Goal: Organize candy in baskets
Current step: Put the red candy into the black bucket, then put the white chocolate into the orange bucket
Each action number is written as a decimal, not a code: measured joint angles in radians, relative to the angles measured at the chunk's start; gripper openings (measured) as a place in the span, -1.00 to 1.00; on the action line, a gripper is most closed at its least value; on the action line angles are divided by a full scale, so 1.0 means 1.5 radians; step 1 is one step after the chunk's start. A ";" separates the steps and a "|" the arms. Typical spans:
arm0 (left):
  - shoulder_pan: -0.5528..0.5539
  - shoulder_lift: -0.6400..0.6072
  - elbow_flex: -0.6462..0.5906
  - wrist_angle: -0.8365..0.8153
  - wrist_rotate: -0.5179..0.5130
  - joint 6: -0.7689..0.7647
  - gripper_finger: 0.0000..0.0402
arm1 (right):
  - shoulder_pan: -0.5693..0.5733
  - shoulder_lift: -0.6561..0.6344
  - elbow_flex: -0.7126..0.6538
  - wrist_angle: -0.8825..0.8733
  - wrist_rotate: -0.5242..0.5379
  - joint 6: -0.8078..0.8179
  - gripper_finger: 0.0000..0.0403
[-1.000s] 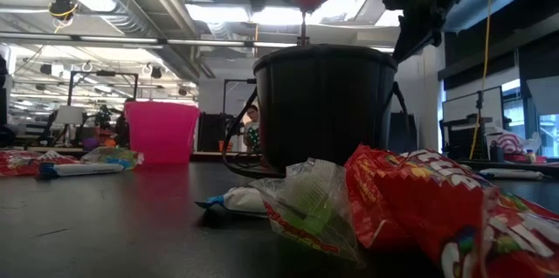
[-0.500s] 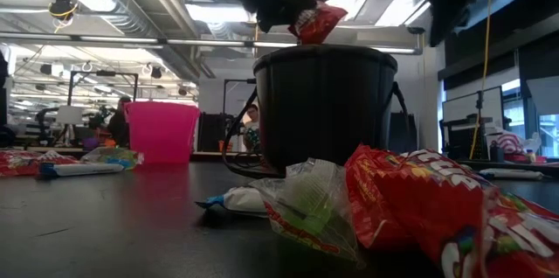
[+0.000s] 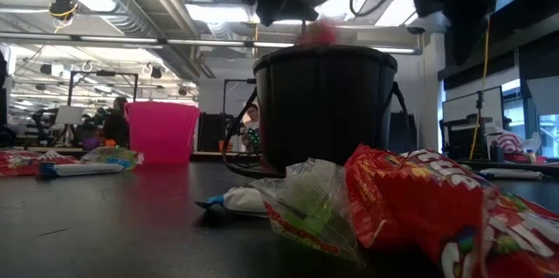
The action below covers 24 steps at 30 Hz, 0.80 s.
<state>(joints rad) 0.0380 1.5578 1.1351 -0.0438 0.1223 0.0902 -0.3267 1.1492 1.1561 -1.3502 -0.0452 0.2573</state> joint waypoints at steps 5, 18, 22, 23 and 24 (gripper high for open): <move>-0.029 0.000 0.000 -0.009 -0.048 0.045 0.42 | 0.000 0.000 -0.041 0.008 0.000 0.001 -0.02; -0.035 -0.081 0.000 -0.028 -0.109 0.049 0.42 | 0.040 0.001 -0.231 0.085 -0.059 0.031 -0.02; -0.035 -0.097 -0.001 -0.038 -0.105 0.052 0.42 | 0.079 0.001 -0.273 0.141 -0.056 0.071 -0.02; -0.035 -0.103 -0.001 -0.034 -0.105 0.052 0.42 | 0.089 0.004 -0.280 0.151 -0.044 0.087 -0.02; -0.035 -0.112 -0.001 -0.035 -0.105 0.052 0.42 | 0.096 0.009 -0.286 0.157 -0.031 0.101 -0.02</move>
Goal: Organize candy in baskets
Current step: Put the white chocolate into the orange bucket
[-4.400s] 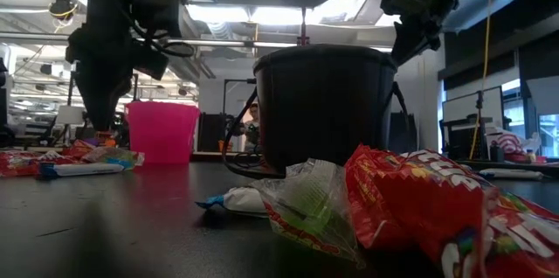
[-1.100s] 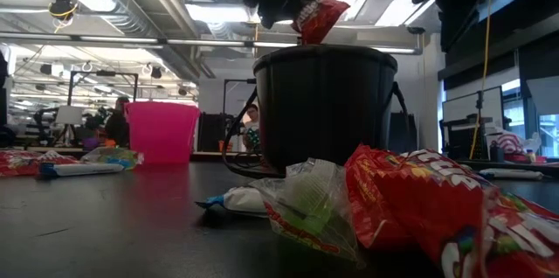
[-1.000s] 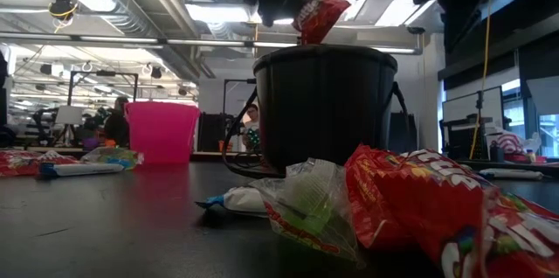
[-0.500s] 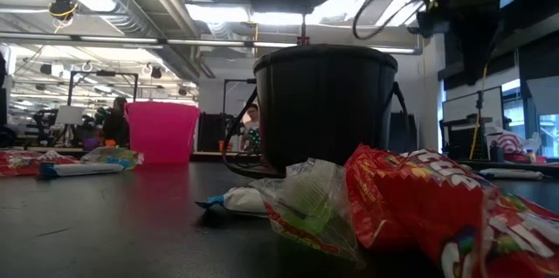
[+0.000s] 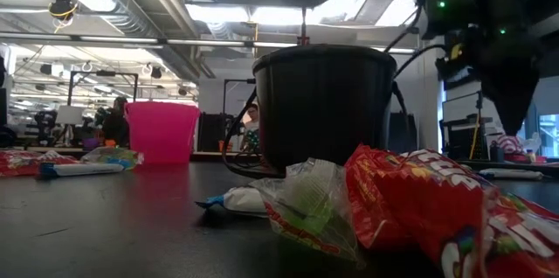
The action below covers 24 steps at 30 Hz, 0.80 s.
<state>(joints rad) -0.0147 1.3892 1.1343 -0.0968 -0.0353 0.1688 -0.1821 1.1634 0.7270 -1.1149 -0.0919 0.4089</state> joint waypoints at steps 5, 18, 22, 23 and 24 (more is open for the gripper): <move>0.000 -0.023 0.000 -0.007 0.000 0.001 0.42 | 0.033 0.042 -0.019 0.035 0.061 0.054 -0.02; 0.000 -0.030 0.000 -0.033 0.003 -0.001 0.42 | 0.038 0.126 -0.090 0.169 0.102 0.161 -0.02; 0.000 -0.030 0.000 -0.034 0.003 -0.001 0.41 | 0.038 0.137 -0.098 0.170 0.101 0.156 -0.02; 0.000 -0.030 0.000 -0.034 0.003 -0.001 0.41 | 0.038 0.137 -0.098 0.170 0.101 0.156 -0.03; 0.000 -0.030 0.000 -0.034 0.003 -0.001 0.41 | 0.038 0.136 -0.097 0.170 0.100 0.156 -0.05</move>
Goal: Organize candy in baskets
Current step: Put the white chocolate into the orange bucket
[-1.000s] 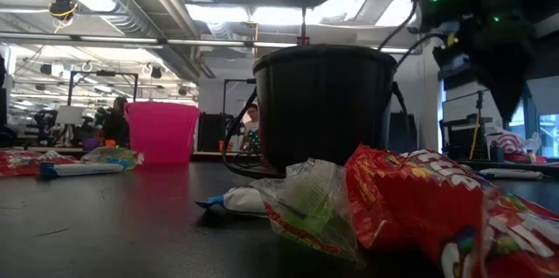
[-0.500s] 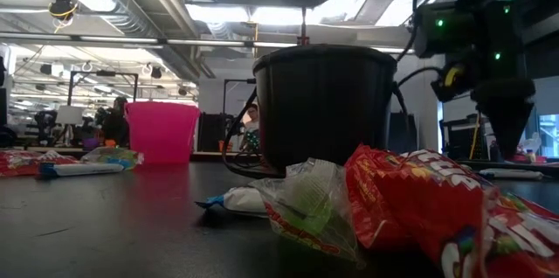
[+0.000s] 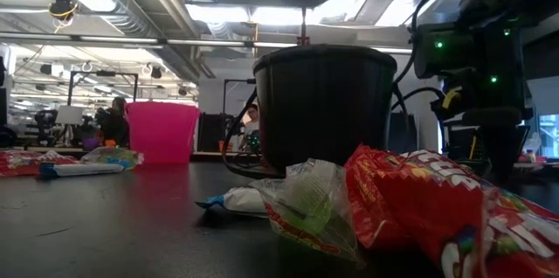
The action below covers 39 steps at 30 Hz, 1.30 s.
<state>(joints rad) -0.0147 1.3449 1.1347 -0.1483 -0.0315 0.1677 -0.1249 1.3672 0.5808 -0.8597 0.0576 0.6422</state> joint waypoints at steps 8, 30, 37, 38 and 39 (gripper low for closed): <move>0.000 0.000 0.000 -0.001 0.000 -0.001 0.41 | 0.000 0.001 0.030 -0.048 -0.004 -0.013 -0.62; -0.001 0.001 -0.002 -0.018 0.000 -0.024 0.41 | 0.001 -0.208 0.194 -0.180 -0.098 0.009 -0.95; -0.001 0.001 -0.002 -0.018 0.000 -0.034 0.41 | 0.001 -0.245 0.174 -0.166 -0.051 0.021 -0.78; -0.001 0.001 -0.002 -0.017 0.000 -0.037 0.41 | 0.001 -0.239 0.162 -0.161 -0.052 0.014 -0.74; -0.001 0.001 -0.002 -0.018 0.000 -0.037 0.41 | 0.001 -0.231 0.146 -0.151 -0.058 0.005 -0.68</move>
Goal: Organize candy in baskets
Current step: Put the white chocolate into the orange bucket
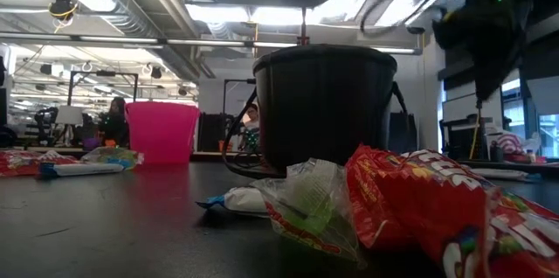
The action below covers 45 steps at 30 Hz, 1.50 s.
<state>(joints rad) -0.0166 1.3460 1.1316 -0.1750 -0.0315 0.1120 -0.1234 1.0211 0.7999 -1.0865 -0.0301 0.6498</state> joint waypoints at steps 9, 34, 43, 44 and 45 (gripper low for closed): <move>-0.005 0.000 0.000 -0.011 0.000 -0.004 0.41 | -0.001 0.084 -0.119 0.108 -0.020 0.041 0.05; -0.022 0.000 0.000 -0.018 -0.001 -0.002 0.41 | -0.001 0.231 -0.127 0.155 0.022 0.024 -0.34; -0.022 0.000 0.000 -0.018 -0.002 -0.003 0.41 | -0.001 0.213 -0.101 0.102 0.018 0.016 -0.58; -0.022 0.000 0.000 -0.018 -0.002 -0.003 0.41 | -0.001 0.212 -0.093 0.093 0.017 0.016 -0.57; -0.022 0.000 0.000 -0.018 -0.002 -0.003 0.41 | -0.001 0.209 -0.085 0.083 0.013 0.016 -0.56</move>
<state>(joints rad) -0.0494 1.3464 1.1313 -0.2016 -0.0351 0.1070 -0.1246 1.3351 0.6717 -0.9615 -0.0110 0.6731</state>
